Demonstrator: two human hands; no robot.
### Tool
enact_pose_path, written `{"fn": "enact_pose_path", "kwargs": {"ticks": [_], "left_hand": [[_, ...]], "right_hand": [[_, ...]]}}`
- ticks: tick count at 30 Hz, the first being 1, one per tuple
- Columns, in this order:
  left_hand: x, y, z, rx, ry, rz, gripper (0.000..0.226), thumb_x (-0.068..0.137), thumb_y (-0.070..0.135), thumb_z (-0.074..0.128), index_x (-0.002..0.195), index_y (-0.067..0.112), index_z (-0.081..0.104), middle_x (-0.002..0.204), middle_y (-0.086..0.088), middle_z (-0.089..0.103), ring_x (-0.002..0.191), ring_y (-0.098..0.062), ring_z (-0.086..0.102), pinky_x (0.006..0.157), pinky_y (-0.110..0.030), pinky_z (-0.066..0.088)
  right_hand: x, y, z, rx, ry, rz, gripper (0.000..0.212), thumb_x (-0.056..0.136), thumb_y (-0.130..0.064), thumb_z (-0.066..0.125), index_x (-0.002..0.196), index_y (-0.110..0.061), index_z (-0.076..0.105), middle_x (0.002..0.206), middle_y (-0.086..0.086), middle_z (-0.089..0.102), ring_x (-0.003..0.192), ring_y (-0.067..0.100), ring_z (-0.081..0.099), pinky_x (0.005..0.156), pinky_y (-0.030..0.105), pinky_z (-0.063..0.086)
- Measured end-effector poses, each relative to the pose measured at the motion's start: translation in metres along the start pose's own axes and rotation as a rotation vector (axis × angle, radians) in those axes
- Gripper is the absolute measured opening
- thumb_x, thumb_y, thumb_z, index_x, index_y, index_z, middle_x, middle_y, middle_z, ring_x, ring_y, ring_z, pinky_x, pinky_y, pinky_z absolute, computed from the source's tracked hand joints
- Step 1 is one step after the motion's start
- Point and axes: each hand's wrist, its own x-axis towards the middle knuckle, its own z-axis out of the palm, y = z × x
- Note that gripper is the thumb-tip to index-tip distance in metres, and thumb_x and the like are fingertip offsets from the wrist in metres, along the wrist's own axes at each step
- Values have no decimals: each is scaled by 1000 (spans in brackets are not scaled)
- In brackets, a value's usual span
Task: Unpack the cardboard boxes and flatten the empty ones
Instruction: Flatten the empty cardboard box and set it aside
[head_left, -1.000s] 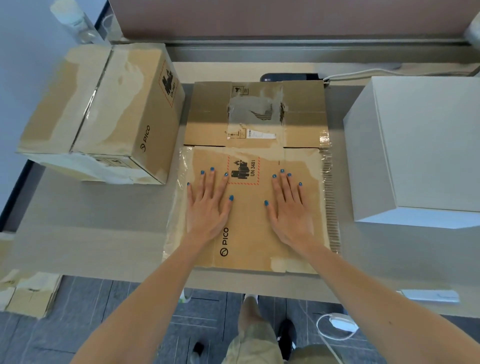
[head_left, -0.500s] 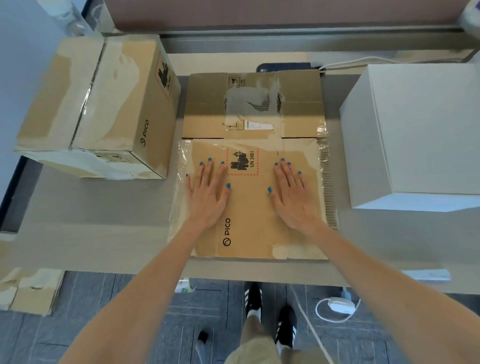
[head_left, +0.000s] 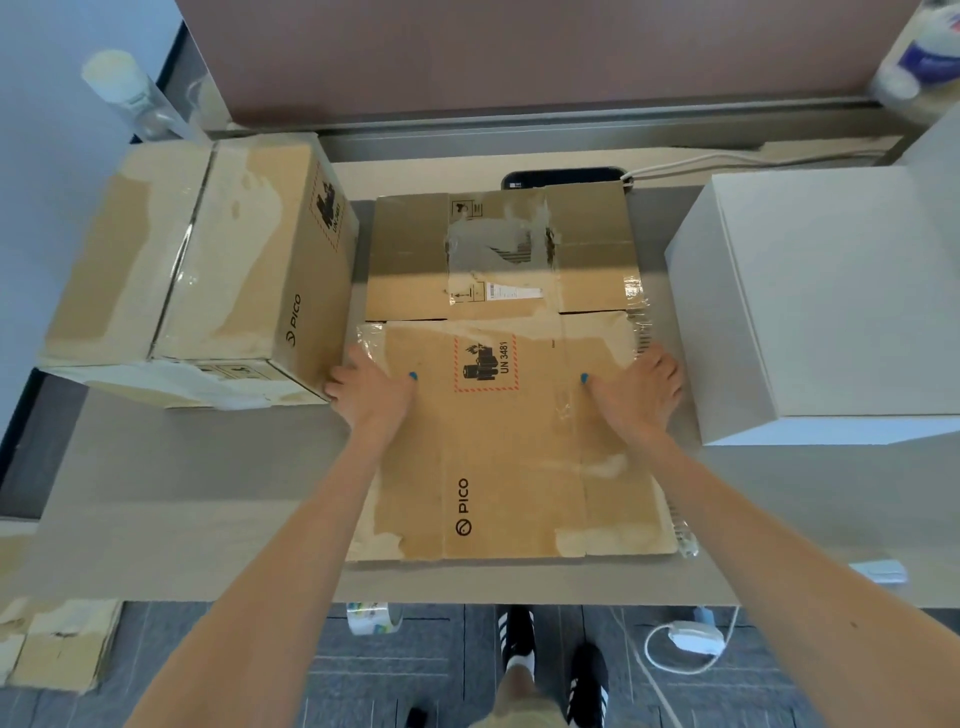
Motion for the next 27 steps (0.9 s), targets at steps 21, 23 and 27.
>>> {"fn": "enact_pose_path", "kwargs": {"ticks": [21, 23, 27], "left_hand": [[-50, 3, -69, -516, 16, 204, 50, 87, 6, 64, 131, 11, 39, 98, -4, 63, 82, -26, 57, 69, -33, 40], [-66, 3, -79, -538, 62, 227, 48, 88, 6, 63, 129, 12, 39, 92, -3, 62, 77, -25, 57, 65, -32, 39], [-101, 2, -102, -590, 149, 287, 43, 85, 3, 62, 121, 14, 40, 80, 13, 53, 67, -12, 52, 54, -25, 35]], "right_hand": [[-27, -21, -84, 246, 81, -258, 22, 91, -7, 55, 105, -16, 41, 88, 3, 59, 70, 24, 53, 49, 27, 30], [-36, -20, -99, 266, 117, -295, 21, 92, -7, 54, 105, -17, 41, 88, 1, 58, 70, 22, 53, 49, 28, 33], [-59, -17, -133, 324, 192, -366, 19, 91, -9, 54, 104, -16, 42, 82, -3, 54, 68, 21, 52, 56, 39, 49]]}}
